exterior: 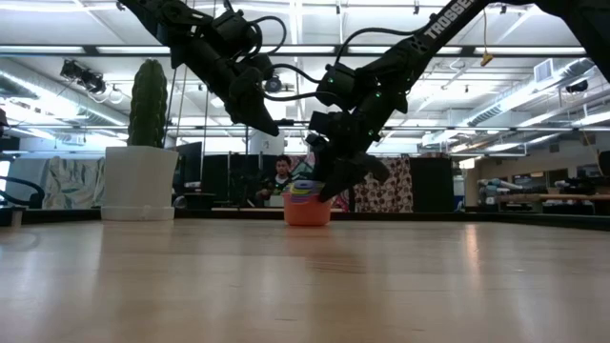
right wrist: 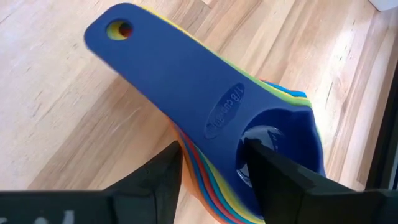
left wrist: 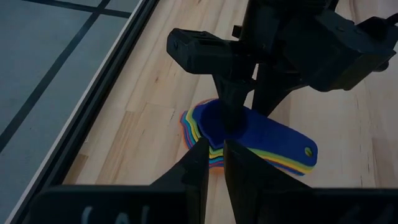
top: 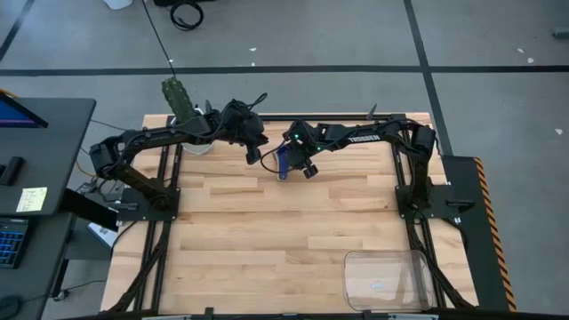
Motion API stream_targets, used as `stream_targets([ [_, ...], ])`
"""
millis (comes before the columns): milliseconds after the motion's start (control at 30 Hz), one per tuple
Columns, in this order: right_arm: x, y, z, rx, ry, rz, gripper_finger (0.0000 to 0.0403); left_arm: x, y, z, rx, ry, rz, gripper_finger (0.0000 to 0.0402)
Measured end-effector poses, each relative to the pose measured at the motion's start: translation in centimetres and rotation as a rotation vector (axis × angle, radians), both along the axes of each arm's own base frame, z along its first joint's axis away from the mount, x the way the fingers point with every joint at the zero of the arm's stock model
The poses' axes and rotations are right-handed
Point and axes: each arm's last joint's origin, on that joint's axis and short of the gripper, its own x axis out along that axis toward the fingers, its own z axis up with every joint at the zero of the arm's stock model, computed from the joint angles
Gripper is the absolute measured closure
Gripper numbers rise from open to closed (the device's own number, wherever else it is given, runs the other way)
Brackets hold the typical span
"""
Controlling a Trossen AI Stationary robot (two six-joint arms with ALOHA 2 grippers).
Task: Nest measuring cups in basket
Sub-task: Put the stacked measuring cups into the transparent bin
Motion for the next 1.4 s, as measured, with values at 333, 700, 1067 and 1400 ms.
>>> stream_targets([
  [333, 0.01, 0.00, -0.02, 0.001, 0.000, 0.000, 0.0260, 0.00, 0.00, 0.00, 0.000, 0.000, 0.000, 0.0349],
  [700, 0.06, -0.02, -0.01, 0.000, -0.007, 0.001, 0.0277, 0.00, -0.01, 0.01, 0.000, 0.000, 0.000, 0.0349],
  [1067, 0.07, -0.02, -0.02, 0.000, -0.008, 0.001, 0.0282, 0.00, 0.00, 0.01, 0.000, 0.000, 0.000, 0.0349],
  [1400, 0.08, -0.03, -0.01, -0.003, -0.009, -0.001, 0.0302, 0.00, 0.00, 0.00, 0.000, 0.000, 0.000, 0.0349],
])
